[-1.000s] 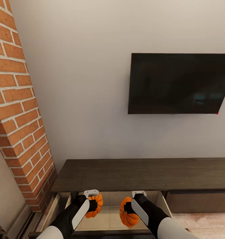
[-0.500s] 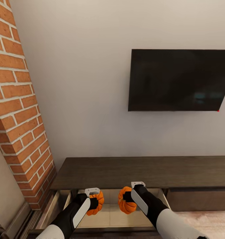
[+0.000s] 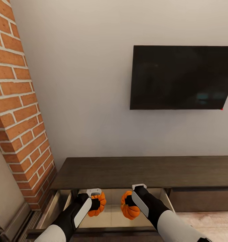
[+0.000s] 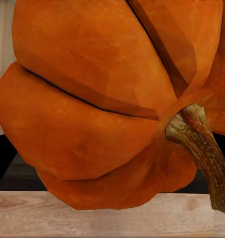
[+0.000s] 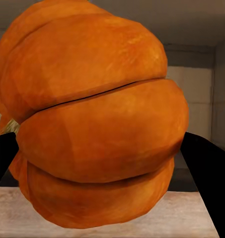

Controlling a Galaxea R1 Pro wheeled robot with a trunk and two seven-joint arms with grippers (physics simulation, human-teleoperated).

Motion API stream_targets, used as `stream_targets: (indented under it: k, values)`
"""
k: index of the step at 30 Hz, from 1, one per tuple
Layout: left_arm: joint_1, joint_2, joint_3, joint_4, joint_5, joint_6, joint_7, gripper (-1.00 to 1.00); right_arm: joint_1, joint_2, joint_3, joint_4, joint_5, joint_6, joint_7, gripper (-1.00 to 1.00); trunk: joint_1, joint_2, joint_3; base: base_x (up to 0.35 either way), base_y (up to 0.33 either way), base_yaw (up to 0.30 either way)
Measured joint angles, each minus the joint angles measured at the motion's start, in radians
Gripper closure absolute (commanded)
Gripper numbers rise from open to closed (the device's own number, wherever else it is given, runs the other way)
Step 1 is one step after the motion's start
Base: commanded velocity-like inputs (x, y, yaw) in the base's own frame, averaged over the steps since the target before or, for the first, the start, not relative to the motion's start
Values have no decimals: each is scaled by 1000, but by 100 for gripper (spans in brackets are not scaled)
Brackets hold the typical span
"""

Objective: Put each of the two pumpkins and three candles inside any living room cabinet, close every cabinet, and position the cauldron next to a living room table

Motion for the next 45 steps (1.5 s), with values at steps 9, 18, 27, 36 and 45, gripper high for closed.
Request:
stream_targets:
  k: [9, 18, 27, 36, 45]
  values:
    - [-14, 1, 6, 1, 6, 4, -6, 100, 0, -3, -3, 0, 0, -3, -2, 100, 35, -63, -28, 0, 0, 0]
    - [-15, 0, 6, 1, 4, 5, -6, 100, -8, -3, -7, -1, -1, -8, -4, 100, 69, -126, -57, 0, 0, 0]
    - [-15, -1, 6, 1, 4, 4, -8, 100, -17, -7, -10, 1, -5, -56, -8, 100, 104, -189, -85, 0, 0, 0]
    - [-15, 0, 6, 1, -2, 2, -3, 100, -20, -9, -14, 3, -5, -89, -11, 100, 134, -245, -110, 0, 0, 0]
    - [-15, 0, 6, -1, -3, 1, 1, 100, -20, -10, -15, 4, -8, -106, -51, 100, 134, -245, -110, 0, 0, 0]
